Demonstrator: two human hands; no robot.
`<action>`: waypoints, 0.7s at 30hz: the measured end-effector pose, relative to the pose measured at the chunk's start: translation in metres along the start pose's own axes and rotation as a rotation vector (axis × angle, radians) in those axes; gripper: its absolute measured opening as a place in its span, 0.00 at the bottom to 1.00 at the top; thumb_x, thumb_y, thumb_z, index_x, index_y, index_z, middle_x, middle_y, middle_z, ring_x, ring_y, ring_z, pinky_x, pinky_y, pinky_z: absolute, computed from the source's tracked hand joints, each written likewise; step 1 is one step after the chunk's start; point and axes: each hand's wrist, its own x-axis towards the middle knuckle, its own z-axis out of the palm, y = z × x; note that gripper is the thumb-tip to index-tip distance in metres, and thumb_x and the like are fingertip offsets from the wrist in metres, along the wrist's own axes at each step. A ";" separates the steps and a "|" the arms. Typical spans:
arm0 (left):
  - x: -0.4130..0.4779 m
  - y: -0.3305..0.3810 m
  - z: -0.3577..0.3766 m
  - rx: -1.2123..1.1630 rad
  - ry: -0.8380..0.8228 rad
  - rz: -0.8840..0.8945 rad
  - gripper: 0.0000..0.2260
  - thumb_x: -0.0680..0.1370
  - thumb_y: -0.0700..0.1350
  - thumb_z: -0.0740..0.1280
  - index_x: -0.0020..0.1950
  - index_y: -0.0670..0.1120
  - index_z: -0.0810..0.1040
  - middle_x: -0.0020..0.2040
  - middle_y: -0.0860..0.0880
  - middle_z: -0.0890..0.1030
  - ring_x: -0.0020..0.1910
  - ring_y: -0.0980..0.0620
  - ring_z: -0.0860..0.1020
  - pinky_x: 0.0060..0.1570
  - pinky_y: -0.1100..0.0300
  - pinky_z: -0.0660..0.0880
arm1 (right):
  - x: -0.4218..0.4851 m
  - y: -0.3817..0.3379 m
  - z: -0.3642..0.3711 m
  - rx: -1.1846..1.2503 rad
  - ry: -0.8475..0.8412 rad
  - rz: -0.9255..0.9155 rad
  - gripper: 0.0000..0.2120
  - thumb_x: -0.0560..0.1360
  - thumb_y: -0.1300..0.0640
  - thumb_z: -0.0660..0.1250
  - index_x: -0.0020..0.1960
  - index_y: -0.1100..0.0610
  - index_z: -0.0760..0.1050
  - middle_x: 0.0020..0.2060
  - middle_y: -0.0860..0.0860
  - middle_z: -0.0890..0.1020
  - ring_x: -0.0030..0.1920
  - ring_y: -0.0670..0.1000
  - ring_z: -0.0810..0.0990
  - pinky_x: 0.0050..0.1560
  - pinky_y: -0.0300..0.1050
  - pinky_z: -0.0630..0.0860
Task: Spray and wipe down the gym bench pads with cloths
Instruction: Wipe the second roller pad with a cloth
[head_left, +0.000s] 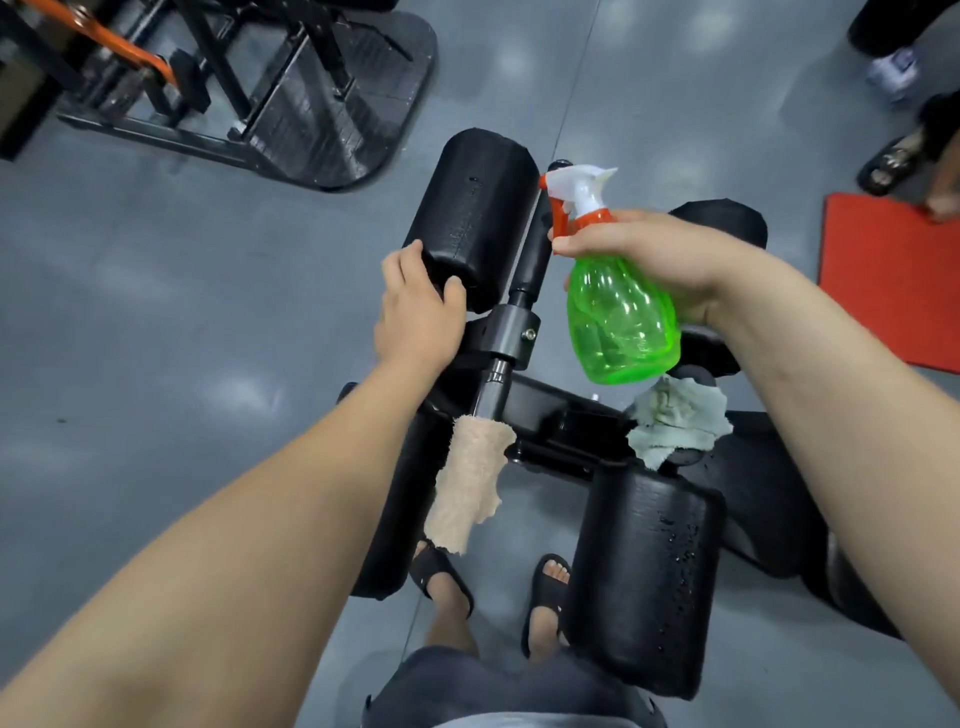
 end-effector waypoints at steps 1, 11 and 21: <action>-0.002 -0.001 0.002 0.033 0.018 -0.016 0.26 0.82 0.54 0.59 0.79 0.49 0.60 0.77 0.52 0.60 0.62 0.45 0.76 0.50 0.51 0.69 | 0.002 -0.005 -0.001 -0.017 -0.006 0.007 0.15 0.74 0.50 0.75 0.59 0.51 0.82 0.45 0.54 0.83 0.45 0.53 0.83 0.50 0.49 0.79; 0.006 -0.001 0.003 0.017 0.081 -0.148 0.26 0.84 0.59 0.57 0.79 0.50 0.59 0.77 0.52 0.63 0.62 0.42 0.77 0.51 0.50 0.65 | 0.024 -0.045 0.006 -0.192 0.012 0.108 0.26 0.68 0.51 0.74 0.64 0.59 0.77 0.39 0.55 0.76 0.36 0.55 0.77 0.41 0.50 0.76; 0.011 0.000 0.006 -0.001 0.091 -0.233 0.20 0.85 0.57 0.53 0.77 0.55 0.62 0.73 0.51 0.66 0.58 0.42 0.78 0.49 0.52 0.64 | 0.033 -0.062 0.015 -0.262 0.091 0.089 0.06 0.74 0.55 0.69 0.49 0.55 0.75 0.38 0.56 0.76 0.35 0.54 0.77 0.39 0.46 0.76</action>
